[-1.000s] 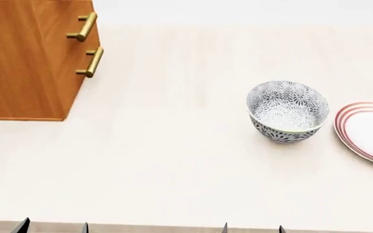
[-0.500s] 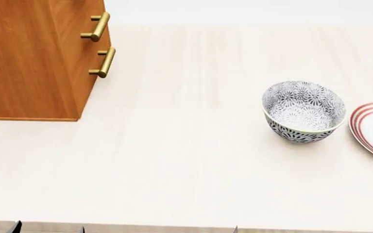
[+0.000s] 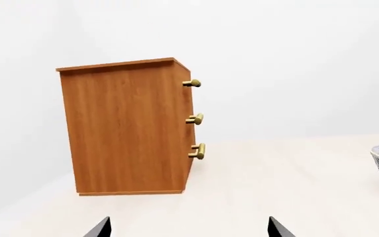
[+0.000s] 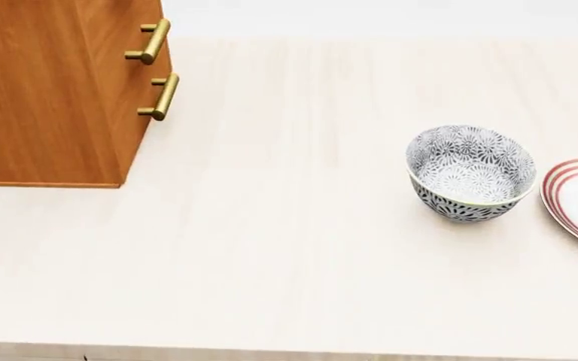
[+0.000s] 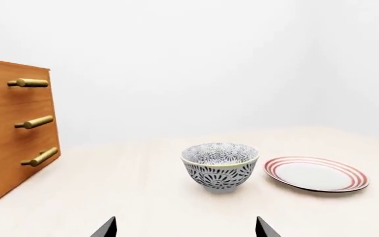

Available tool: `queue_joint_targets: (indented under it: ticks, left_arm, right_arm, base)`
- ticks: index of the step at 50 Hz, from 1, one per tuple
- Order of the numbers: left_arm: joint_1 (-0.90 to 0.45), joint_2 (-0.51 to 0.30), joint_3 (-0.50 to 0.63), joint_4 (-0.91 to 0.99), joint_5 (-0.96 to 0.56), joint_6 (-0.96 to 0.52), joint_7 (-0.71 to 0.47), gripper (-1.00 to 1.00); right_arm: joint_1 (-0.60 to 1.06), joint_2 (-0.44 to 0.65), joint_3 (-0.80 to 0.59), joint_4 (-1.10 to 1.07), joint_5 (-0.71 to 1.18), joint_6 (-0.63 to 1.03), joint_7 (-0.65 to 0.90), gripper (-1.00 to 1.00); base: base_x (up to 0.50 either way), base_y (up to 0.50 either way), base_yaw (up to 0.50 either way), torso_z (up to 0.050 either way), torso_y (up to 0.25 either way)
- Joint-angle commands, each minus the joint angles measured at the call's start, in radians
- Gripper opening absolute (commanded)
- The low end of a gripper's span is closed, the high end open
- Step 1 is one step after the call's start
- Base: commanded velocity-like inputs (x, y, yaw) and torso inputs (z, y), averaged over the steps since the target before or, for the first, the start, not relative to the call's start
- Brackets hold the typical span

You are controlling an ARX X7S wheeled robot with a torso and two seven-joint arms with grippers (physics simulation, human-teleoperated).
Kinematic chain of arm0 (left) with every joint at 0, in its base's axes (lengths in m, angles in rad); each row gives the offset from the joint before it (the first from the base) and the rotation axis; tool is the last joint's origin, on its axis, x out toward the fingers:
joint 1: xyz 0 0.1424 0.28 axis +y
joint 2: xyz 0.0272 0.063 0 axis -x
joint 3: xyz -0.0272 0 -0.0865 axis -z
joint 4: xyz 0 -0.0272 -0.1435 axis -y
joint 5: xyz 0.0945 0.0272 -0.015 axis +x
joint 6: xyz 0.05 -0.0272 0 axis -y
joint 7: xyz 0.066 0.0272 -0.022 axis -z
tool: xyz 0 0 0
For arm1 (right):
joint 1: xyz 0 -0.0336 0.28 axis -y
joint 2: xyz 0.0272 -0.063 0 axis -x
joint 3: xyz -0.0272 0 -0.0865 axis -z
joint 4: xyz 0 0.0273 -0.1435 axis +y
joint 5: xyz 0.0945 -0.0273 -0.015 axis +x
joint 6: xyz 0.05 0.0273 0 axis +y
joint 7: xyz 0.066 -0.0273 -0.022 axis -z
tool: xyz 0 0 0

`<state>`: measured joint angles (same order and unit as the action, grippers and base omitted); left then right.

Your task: Put the bowl on top of the cabinet.

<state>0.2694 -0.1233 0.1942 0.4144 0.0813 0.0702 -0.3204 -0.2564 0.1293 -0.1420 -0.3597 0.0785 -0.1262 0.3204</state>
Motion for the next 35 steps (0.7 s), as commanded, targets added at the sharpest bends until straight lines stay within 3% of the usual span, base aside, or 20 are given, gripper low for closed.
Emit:
queue_joint_targets:
  ticks: [1,8,35]
  left_arm:
    - [0.011,-0.002,0.013,-0.001,0.045,0.028,-0.055,1.0]
    - [0.009,-0.014,0.018,-0.004,0.029,0.037,-0.055,1.0]
    - [-0.002,-0.036,0.033,-0.013,0.02,0.031,-0.09,1.0]
  right_arm:
    - [-0.012,0.011,0.001,0.012,0.047,-0.082,0.004,1.0]
    - [-0.007,0.026,-0.02,0.048,0.03,-0.142,-0.012,1.0]
    - [-0.005,0.045,-0.043,0.052,0.037,-0.152,0.005,1.0]
  base:
    - [0.0,0.0,0.0,0.0,0.0]
    - [0.1,0.0,0.0,0.0,0.0]
    - [0.48,0.03,0.0,0.0,0.0]
